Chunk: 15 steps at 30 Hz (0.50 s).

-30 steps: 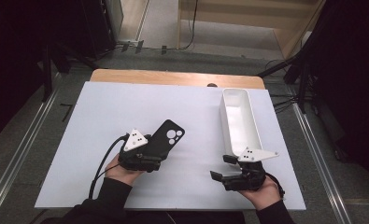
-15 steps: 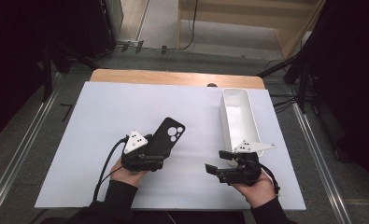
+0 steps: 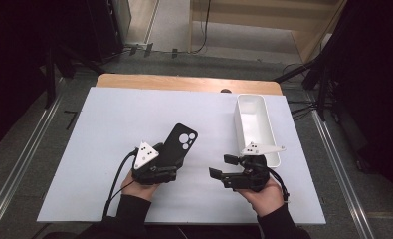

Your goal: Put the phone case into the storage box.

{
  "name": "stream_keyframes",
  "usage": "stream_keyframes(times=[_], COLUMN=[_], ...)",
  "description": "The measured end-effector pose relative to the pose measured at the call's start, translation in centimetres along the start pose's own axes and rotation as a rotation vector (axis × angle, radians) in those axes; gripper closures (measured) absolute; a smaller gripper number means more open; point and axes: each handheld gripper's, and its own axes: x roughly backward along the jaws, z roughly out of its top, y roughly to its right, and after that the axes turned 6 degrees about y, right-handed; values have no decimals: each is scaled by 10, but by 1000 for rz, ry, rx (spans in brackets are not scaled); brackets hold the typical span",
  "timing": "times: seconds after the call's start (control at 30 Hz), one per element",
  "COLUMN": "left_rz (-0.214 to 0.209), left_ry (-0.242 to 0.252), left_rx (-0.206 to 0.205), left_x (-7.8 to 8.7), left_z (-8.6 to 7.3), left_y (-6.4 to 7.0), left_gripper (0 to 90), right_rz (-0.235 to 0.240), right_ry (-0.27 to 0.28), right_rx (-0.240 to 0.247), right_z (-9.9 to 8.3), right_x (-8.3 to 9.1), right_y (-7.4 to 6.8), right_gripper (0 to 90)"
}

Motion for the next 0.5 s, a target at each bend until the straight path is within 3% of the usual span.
stream_keyframes(times=[0.3,0.4,0.5], left_rz=[-10,0,4], left_ry=[52,76,85], left_rx=[-21,-42,-56], left_x=[0,1,2], left_z=[-6,-7,-8], left_y=[10,16,21], left_gripper=[139,139,139], right_rz=[-13,-39,-35], right_ry=[30,33,32], right_rx=[-39,-18,-24], right_z=[13,17,21], right_x=[-7,-10,-14], right_y=[1,-1,-1], right_gripper=[231,230,230])
